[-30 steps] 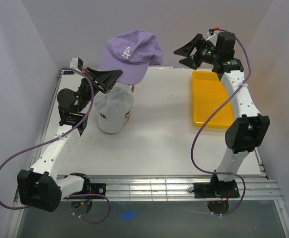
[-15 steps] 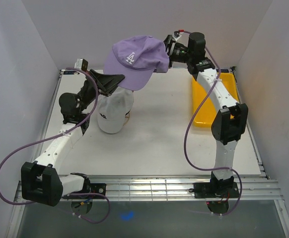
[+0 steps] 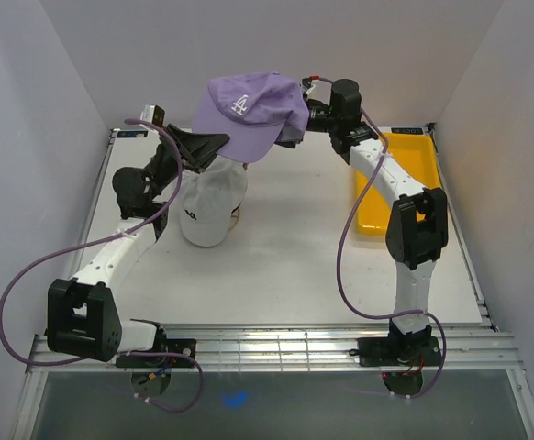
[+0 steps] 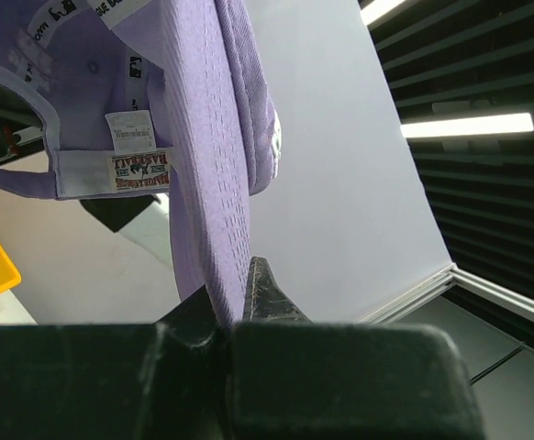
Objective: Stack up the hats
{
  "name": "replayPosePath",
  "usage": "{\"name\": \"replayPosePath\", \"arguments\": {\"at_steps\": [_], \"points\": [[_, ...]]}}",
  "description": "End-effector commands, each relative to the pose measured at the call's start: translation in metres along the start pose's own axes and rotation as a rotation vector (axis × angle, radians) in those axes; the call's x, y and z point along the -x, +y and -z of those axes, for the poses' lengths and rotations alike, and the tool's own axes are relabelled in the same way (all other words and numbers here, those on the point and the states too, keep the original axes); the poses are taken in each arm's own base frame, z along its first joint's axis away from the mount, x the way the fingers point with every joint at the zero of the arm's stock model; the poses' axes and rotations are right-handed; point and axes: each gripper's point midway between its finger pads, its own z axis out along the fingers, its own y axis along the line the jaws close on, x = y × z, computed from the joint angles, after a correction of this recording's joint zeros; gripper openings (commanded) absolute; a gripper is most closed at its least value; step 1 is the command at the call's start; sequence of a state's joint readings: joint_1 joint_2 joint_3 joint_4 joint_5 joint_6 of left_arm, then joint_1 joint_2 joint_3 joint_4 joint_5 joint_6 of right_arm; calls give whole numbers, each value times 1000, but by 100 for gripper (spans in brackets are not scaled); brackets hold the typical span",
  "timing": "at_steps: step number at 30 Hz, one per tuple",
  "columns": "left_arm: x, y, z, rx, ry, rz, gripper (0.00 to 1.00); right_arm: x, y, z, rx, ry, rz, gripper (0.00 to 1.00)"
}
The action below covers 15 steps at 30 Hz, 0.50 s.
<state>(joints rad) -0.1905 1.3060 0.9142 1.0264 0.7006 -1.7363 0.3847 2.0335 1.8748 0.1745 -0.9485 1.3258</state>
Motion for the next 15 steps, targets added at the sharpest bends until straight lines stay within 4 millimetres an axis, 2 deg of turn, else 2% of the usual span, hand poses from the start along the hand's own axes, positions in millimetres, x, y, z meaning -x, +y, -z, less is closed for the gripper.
{"name": "replayPosePath", "arguments": {"at_steps": [1,10,15], "points": [[1,-39,-4,-103,20,-90,0,-11,34,10,70,11,98,73],[7,-36,-2,-96,18,-86,0,-14,34,11,90,17,90,73],[9,-28,-1,-86,10,-77,0,-17,42,10,132,27,85,73]]}}
